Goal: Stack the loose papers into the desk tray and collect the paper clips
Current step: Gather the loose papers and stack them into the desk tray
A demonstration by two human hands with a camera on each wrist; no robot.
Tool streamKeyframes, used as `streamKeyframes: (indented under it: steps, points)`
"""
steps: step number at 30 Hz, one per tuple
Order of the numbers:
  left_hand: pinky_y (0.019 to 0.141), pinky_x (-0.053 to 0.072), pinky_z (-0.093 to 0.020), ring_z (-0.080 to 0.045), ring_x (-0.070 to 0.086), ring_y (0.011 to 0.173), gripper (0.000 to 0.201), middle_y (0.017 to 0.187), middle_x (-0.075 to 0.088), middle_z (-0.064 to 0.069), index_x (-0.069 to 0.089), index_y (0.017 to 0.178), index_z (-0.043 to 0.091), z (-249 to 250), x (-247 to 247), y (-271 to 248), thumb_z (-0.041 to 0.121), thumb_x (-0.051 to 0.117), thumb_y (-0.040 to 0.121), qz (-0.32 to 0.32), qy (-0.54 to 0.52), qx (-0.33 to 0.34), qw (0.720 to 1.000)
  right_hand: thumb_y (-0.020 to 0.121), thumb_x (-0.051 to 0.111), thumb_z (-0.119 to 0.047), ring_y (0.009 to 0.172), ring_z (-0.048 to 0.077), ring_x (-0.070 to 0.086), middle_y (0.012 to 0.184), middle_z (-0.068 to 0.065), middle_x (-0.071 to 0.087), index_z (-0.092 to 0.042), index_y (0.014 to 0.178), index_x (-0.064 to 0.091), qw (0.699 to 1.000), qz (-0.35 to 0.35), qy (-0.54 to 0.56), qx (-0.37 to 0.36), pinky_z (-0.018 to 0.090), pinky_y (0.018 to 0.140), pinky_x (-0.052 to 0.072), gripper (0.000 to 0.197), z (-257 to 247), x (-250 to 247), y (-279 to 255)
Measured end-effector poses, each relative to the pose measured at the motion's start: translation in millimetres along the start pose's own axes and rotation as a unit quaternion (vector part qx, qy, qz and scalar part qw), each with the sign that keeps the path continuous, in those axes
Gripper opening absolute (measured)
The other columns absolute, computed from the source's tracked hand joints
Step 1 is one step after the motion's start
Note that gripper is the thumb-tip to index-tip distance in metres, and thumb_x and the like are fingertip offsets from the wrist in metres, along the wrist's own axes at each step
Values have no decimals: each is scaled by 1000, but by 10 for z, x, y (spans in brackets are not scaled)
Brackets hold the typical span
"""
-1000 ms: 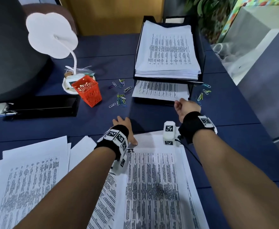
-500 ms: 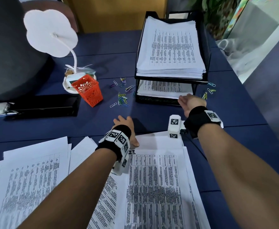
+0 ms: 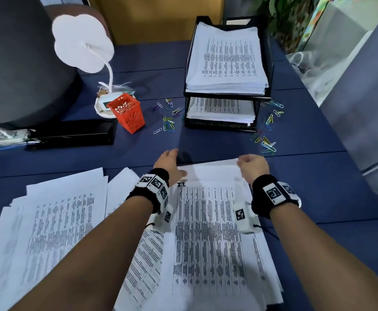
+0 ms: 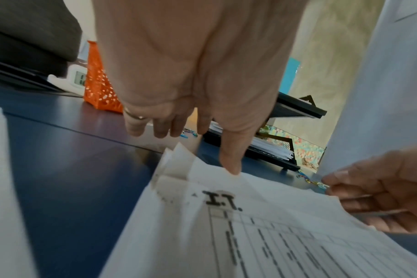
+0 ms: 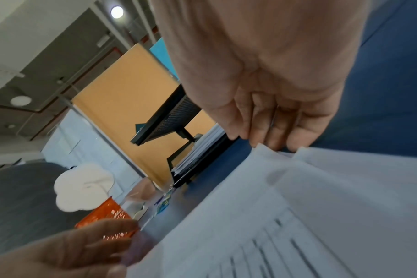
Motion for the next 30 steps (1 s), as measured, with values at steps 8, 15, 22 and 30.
streamKeyframes:
  steps: [8,15,22,30]
  points:
    - [103,39,-43,-34,41,125,70,134,44,-16,35,138,13,-380,98,-459,38,67,81,44,-31,-132,990,83,61,-8,116,32,56,124,14,61,-6,123,58,989,-26,-144,-3,33,97,46,40,151,-141,-360]
    - [100,43,-38,-27,52,117,65,129,54,-9,38,137,15,-191,270,-685,24,70,81,51,-167,-82,981,76,72,-7,108,27,59,115,10,63,-6,114,57,987,-73,-137,33,30,88,47,41,300,-186,-487]
    - [75,44,-25,-18,54,85,50,104,59,-2,41,129,17,-27,398,-848,8,64,86,68,-278,-63,956,71,74,-3,98,25,64,104,8,66,-9,106,60,994,-80,-69,37,34,88,53,39,394,-233,-470]
    - [84,52,-35,-20,63,89,38,97,66,-1,53,114,11,8,156,-836,-1,69,81,125,-470,-3,874,75,80,-22,103,21,58,108,3,62,-10,114,59,988,-99,112,23,33,93,47,46,481,-358,-514]
Point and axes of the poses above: each hand's wrist, its own y-axis towards the middle knuckle, its own x-axis out of the palm, z = x × y, the point moved 3 cm from there along y, towards the middle knuckle
